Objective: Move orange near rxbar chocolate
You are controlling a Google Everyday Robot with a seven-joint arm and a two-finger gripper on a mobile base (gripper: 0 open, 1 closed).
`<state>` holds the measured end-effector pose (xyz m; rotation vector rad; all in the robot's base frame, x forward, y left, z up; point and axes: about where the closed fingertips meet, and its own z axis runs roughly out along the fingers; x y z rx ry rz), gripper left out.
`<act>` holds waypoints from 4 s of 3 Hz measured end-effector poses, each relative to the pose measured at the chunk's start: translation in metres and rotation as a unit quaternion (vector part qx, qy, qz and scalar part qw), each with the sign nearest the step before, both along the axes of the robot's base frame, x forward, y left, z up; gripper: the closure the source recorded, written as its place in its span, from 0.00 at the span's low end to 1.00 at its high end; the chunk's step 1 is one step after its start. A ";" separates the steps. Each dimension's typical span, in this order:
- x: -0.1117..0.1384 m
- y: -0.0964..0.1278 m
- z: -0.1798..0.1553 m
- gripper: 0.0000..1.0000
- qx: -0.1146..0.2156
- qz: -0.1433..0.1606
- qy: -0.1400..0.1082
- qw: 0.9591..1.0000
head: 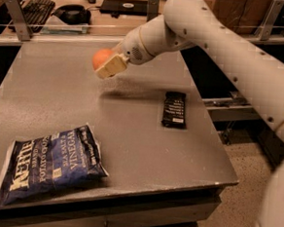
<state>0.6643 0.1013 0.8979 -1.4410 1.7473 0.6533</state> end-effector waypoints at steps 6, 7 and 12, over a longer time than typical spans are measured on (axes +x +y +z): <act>-0.078 -0.130 -0.027 0.82 -0.033 -0.047 0.037 0.998; -0.078 -0.136 -0.033 0.58 -0.038 -0.047 0.041 0.997; -0.083 -0.162 -0.016 0.00 -0.037 -0.056 0.026 0.997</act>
Offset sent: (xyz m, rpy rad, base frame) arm -0.1027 -0.1360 0.0082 -0.0584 0.0519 -0.1552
